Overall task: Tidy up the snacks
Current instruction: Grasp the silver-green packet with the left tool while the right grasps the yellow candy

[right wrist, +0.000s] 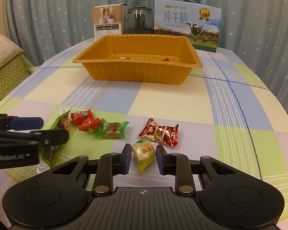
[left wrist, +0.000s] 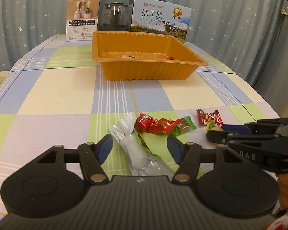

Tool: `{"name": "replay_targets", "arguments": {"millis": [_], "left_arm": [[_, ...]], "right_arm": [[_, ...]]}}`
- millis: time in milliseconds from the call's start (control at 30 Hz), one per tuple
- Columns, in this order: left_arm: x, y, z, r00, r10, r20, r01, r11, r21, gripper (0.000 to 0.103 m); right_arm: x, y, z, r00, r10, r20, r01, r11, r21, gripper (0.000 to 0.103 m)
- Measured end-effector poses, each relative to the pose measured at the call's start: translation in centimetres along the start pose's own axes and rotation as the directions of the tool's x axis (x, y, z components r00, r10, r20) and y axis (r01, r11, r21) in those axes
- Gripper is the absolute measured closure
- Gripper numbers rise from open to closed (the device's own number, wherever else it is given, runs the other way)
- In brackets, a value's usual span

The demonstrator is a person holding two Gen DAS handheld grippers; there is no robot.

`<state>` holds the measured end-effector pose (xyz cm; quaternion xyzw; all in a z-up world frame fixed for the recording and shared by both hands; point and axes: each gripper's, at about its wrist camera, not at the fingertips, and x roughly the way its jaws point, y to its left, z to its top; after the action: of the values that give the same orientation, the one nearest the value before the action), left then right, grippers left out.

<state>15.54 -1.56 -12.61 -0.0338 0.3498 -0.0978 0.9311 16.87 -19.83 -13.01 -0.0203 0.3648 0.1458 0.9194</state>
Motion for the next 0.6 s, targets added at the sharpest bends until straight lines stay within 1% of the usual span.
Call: {"name": "replay_targets", "arguments": {"millis": [33, 67, 100, 133, 233, 267, 333, 433, 600], "left_arm": [[0.18, -0.06, 0.07, 1.000, 0.002, -0.003, -0.002, 1.000, 0.001, 0.049], [0.33, -0.14, 0.11, 1.000, 0.004, -0.006, -0.004, 1.000, 0.002, 0.054], [0.48, -0.18, 0.12, 1.000, 0.006, -0.013, -0.006, 1.000, 0.003, 0.057], [0.60, -0.26, 0.08, 1.000, 0.012, -0.021, -0.012, 1.000, 0.007, 0.062], [0.71, -0.24, -0.09, 0.999, 0.035, -0.039, -0.034, 0.999, 0.021, 0.066], [0.72, -0.15, -0.13, 0.998, 0.038, -0.047, -0.037, 0.999, 0.022, 0.071], [0.89, 0.11, -0.28, 0.996, 0.041, -0.080, -0.039, 0.999, 0.020, 0.077], [0.68, 0.28, -0.44, 0.996, 0.046, -0.080, -0.044, 0.999, 0.029, 0.079], [0.40, 0.52, -0.50, 0.996, 0.043, -0.079, -0.042, 0.999, 0.017, 0.080]], "right_arm": [[0.02, -0.02, -0.01, 1.000, -0.001, -0.001, 0.001, 1.000, 0.001, 0.075], [0.02, -0.05, 0.00, 1.000, -0.001, -0.001, 0.001, 1.000, 0.002, 0.075], [0.01, -0.07, 0.00, 1.000, -0.002, -0.001, 0.002, 1.000, 0.003, 0.075], [0.00, -0.10, 0.00, 1.000, -0.002, -0.001, 0.002, 1.000, 0.004, 0.075], [0.00, -0.16, 0.00, 1.000, -0.004, 0.000, 0.004, 1.000, 0.010, 0.075], [0.00, -0.18, 0.03, 1.000, -0.004, 0.000, 0.004, 1.000, 0.014, 0.075], [0.00, -0.15, 0.13, 1.000, 0.000, 0.001, 0.000, 1.000, 0.017, 0.075], [-0.06, 0.04, 0.24, 1.000, 0.005, 0.005, -0.005, 1.000, 0.013, 0.075], [-0.15, 0.14, 0.36, 1.000, 0.005, 0.010, -0.005, 1.000, 0.016, 0.075]]}}
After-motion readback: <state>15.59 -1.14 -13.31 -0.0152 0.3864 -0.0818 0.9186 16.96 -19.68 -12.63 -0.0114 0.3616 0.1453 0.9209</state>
